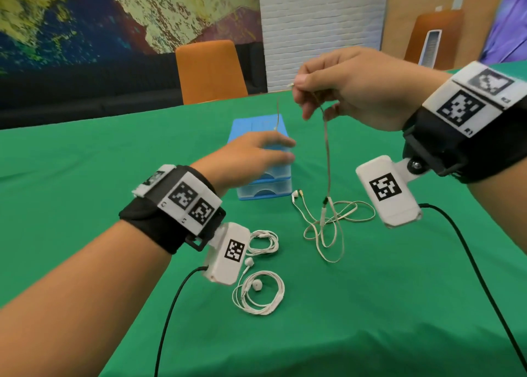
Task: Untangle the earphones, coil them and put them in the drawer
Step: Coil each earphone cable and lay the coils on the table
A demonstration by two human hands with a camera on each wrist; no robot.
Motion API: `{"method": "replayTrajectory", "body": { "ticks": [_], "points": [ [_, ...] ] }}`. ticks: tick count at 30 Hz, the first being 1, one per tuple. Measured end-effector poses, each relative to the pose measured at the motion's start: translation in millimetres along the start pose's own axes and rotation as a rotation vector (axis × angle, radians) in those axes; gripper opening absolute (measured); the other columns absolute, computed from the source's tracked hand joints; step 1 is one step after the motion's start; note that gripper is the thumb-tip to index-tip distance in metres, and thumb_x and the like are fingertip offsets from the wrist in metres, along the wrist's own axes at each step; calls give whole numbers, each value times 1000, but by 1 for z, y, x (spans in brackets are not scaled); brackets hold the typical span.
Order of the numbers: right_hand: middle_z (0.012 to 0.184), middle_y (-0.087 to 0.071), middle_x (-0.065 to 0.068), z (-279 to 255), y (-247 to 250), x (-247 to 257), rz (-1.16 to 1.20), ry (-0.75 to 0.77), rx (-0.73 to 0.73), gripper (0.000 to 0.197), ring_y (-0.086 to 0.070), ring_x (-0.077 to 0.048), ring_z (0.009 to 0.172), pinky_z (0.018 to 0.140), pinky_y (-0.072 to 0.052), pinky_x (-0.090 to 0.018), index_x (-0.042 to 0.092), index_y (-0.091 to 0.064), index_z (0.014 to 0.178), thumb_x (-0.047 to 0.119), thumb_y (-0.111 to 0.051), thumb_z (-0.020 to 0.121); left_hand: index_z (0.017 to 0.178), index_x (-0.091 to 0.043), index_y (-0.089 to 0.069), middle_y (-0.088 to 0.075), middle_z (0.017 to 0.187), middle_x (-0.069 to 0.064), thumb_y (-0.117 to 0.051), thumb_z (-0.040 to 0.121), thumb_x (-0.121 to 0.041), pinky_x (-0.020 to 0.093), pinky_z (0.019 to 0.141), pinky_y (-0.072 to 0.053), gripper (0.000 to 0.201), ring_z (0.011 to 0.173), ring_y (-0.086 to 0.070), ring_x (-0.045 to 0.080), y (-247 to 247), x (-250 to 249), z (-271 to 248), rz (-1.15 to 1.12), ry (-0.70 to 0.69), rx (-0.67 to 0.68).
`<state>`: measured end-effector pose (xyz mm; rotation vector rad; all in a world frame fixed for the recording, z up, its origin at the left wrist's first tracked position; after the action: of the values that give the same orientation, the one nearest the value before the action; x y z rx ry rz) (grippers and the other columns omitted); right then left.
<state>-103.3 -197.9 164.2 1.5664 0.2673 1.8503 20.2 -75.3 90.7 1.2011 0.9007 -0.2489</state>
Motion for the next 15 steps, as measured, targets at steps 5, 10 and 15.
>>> {"method": "replayTrajectory", "body": {
  "ticks": [5, 10, 15],
  "points": [
    [74, -61, 12, 8, -1, 13, 31, 24, -39, 22, -42, -8, 64, 58, -31, -23, 19, -67, 87, 27, -54, 102, 134, -34, -57, -70, 116, 1, -65, 94, -44, 35, 99, -51, 42, 105, -68, 19, -30, 2, -2, 173, 7, 235],
    [87, -60, -5, 8, 2, 16, 138, 43, -18, 21, -58, -16, 71, 60, -41, -24, 17, -64, 88, 24, -52, 104, 138, -29, -52, -76, 108, 12, -46, 105, -27, 24, 80, -48, 33, 91, -70, 21, -50, 4, -5, -49, 122, 372],
    [85, -62, -12, -3, 9, 17, 212, 80, 11, 24, -60, -26, 77, 64, -43, -30, 13, -59, 73, 11, -49, 94, 123, 0, -65, -69, 124, 20, -28, 98, -19, 37, 88, -45, 49, 101, -65, 28, -46, 20, 1, -570, 245, 282]
  ]
}}
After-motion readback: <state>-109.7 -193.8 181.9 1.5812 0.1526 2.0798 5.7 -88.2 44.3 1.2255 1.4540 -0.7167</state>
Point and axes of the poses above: each hand's wrist, its own z-axis towards the middle knuckle, its own y-axis out of the back of the hand, x = y × z, the point moved 3 cm from there along z, towards the middle knuckle
